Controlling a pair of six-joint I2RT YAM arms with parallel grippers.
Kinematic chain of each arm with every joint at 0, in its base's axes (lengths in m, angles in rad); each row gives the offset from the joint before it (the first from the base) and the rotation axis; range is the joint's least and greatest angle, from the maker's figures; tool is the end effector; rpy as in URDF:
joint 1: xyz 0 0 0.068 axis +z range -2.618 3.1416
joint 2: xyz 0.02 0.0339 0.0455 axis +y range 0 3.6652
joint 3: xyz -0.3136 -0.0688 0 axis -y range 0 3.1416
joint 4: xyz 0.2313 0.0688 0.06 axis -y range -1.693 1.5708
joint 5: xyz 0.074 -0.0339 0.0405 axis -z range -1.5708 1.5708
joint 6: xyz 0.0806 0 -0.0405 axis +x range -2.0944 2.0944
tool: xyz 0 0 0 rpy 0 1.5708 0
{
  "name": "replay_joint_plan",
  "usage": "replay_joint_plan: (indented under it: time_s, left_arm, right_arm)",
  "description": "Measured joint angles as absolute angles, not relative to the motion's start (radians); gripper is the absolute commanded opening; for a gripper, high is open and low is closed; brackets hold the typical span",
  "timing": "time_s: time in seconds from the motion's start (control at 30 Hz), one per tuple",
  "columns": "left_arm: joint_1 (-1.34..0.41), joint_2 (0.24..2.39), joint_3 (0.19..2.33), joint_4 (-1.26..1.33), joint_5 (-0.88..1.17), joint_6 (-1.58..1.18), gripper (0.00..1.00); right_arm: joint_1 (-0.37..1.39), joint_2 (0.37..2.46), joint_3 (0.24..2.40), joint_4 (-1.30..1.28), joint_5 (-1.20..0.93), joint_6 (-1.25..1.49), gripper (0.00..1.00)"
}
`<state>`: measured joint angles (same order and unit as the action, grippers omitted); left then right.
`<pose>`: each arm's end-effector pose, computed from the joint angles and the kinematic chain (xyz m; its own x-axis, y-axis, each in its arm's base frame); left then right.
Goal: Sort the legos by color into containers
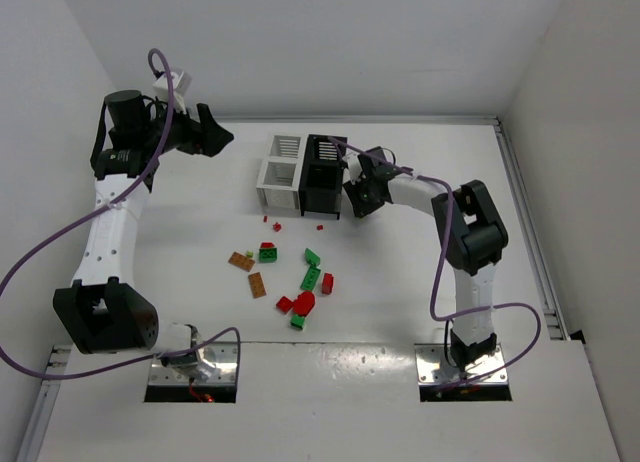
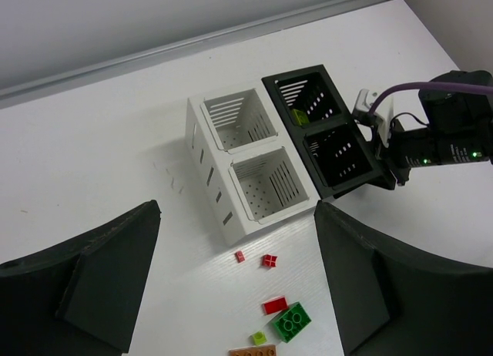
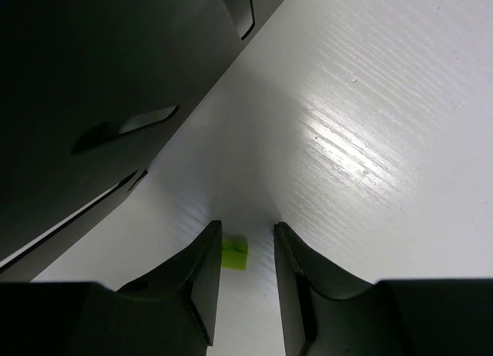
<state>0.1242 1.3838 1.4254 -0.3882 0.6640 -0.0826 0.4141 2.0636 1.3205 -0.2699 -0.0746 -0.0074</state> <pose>0.3233 -0.0097 0.4445 -0.3753 -0.1123 -0.9201 0.4482 0.8469 -0.2862 0.4196 0.1910 0.1465 -0.7735 -0.3480 -0.5298 -0.4431 0.8945 0.0593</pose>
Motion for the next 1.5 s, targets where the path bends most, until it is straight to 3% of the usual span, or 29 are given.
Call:
replay_joint_plan:
  time_s: [1.07,1.5]
  left_arm:
    - [0.133,1.383,1.382,-0.390,0.670,-0.072,0.88]
    - [0.138,1.384,1.367,-0.396,0.670,-0.057,0.88]
  right_arm:
    - [0.407,2.013,1.255,-0.294,-0.058,0.028,0.34]
    - [0.407,2.059,1.336,-0.368,-0.052,0.031,0.33]
